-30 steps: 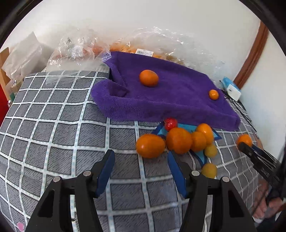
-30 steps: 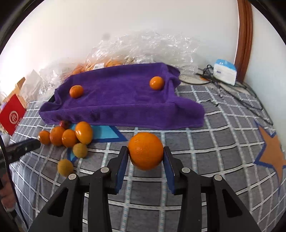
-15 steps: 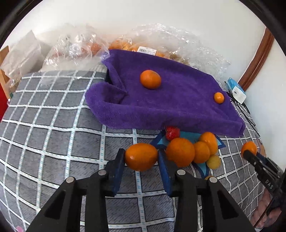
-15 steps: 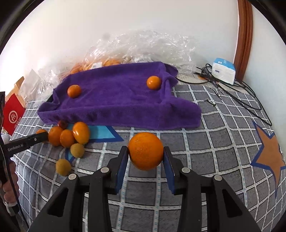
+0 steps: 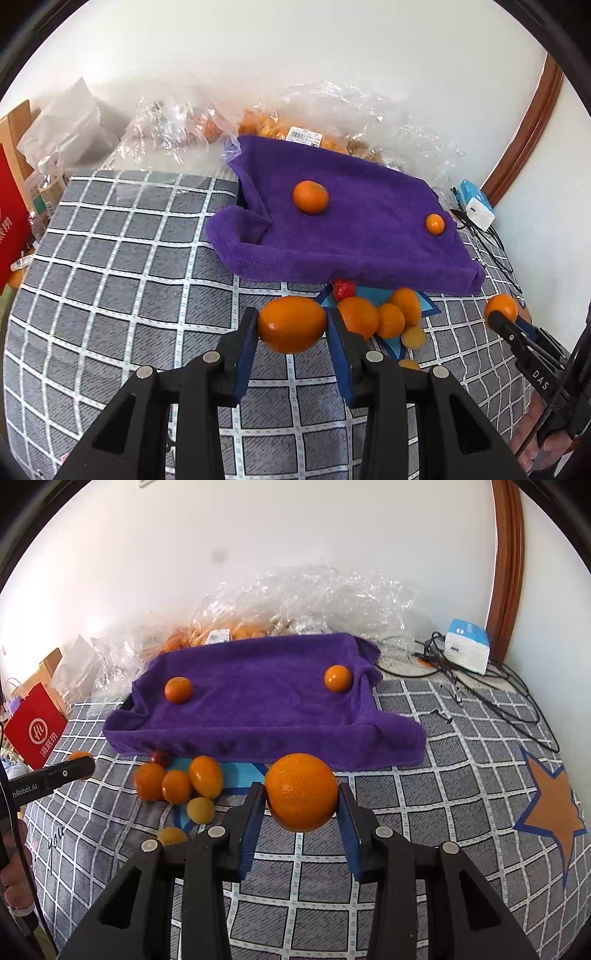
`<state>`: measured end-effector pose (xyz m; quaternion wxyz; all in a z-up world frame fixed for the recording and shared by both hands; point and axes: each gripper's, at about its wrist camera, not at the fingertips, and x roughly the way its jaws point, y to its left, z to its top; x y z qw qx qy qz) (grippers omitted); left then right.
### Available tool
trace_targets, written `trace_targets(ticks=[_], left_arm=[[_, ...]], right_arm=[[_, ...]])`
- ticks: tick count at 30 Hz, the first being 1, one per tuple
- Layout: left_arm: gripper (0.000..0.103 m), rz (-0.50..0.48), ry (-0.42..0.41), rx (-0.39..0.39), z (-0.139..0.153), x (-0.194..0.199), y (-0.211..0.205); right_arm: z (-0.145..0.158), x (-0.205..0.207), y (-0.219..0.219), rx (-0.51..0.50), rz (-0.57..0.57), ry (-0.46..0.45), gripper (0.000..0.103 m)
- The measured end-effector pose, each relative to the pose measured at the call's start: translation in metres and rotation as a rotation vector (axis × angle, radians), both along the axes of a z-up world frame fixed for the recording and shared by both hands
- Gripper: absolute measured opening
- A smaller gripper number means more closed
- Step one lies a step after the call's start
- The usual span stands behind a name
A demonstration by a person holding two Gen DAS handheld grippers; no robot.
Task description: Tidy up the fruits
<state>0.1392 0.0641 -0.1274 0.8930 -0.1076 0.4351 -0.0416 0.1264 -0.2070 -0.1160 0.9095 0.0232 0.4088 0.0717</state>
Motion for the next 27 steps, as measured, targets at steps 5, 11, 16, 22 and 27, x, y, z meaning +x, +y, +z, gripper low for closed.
trace_targets(ticks=[5,11,16,22,27], left_arm=[[0.035,0.004,-0.011,-0.008,0.013,-0.009,0.002],[0.035,0.001,-0.025,0.007,0.027,-0.015,0.001],[0.035,-0.006,-0.044,0.019,0.039,-0.019,0.000],[0.035,-0.009,-0.056,0.019,0.049,-0.020,-0.003],[0.035,-0.013,-0.066,0.016,0.055,-0.021,-0.004]], right_arm=[[0.010,-0.003,-0.002,0.008,-0.006,-0.004,0.039],[0.019,-0.008,-0.006,0.012,-0.017,-0.016,0.039],[0.027,-0.010,-0.009,0.020,-0.024,-0.033,0.039],[0.037,-0.012,-0.008,0.015,-0.019,-0.053,0.039],[0.041,-0.011,-0.007,0.010,-0.013,-0.061,0.039]])
